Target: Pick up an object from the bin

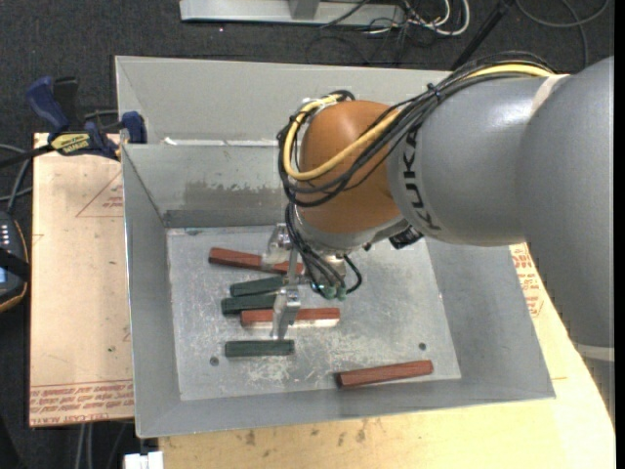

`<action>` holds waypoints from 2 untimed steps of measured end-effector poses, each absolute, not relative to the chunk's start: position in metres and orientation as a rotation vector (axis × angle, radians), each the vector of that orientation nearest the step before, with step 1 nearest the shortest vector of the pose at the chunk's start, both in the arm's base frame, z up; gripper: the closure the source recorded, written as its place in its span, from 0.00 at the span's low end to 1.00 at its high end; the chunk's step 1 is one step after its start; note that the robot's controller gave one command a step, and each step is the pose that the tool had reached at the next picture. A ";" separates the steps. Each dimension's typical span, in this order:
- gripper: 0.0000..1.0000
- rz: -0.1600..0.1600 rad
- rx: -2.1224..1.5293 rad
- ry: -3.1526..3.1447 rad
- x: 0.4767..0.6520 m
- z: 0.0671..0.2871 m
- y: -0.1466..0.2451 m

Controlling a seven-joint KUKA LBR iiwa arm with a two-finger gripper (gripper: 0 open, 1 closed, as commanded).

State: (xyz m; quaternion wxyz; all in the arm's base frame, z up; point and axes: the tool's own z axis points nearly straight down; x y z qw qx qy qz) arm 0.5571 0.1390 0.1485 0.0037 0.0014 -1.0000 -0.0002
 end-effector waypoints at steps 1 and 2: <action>0.00 -0.002 0.000 -3.141 0.559 0.153 0.138; 1.00 -0.017 0.029 -3.171 0.555 0.084 0.137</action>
Offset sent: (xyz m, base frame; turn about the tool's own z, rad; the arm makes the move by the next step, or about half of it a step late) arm -0.0126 -0.0059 -0.0785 -0.0168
